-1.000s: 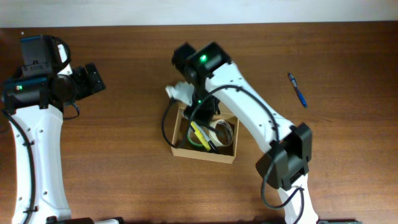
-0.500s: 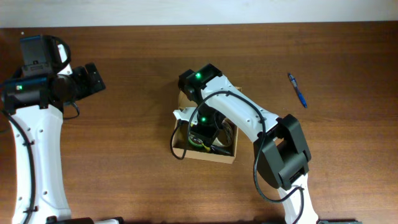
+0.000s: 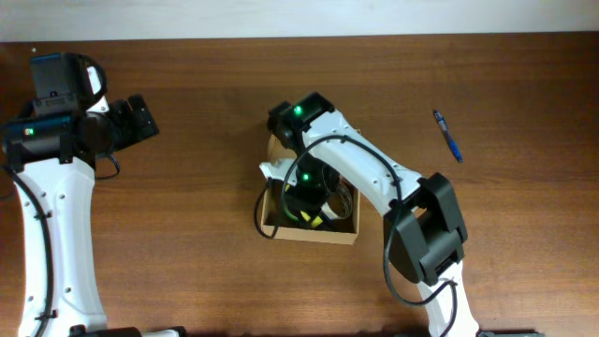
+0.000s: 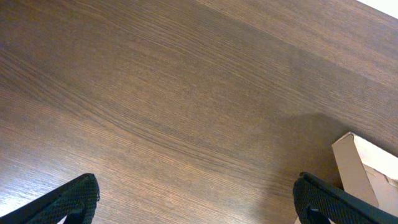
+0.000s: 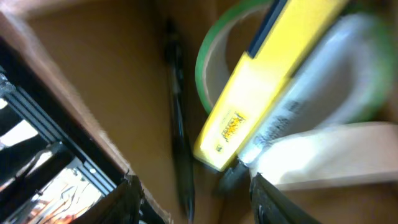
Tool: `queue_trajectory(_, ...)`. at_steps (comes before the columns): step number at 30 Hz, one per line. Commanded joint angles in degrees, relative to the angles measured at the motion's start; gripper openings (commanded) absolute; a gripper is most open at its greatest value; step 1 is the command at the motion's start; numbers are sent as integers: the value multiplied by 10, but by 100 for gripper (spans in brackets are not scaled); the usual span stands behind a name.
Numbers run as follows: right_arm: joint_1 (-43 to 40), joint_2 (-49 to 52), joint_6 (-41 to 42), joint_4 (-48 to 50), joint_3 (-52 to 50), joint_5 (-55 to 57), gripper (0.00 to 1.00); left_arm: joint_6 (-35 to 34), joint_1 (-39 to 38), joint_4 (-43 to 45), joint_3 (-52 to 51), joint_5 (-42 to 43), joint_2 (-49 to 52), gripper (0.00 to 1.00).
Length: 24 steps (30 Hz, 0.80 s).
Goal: Pack container
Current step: 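Open right gripper and move it back toward the blue pen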
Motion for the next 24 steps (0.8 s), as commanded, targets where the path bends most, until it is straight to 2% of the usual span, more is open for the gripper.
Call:
queue_trajectory(1,0,-46,27,-23,122,33,56,9,2,1,0,-2,2,99)
queue_trajectory(3,-4,-58,40,-45,230,67,57,9,2,1,0,-2,2,99)
queue_trajectory(5,-17,-64,89,-46,318,126,63,9,2,1,0,-2,2,99)
queue_trajectory(8,-61,-65,159,-46,406,188,68,9,2,1,0,-2,2,99)
queue_trajectory(10,-101,-65,195,-46,424,195,72,9,2,1,0,-2,2,99)
queue_trajectory(16,-283,-57,304,-46,372,195,77,9,2,1,0,-2,2,99)
queue_trajectory(21,-403,-40,276,-41,254,198,80,9,2,1,0,-2,2,99)
queue_trajectory(24,-453,-28,234,-18,161,198,75,9,2,1,0,-2,2,99)
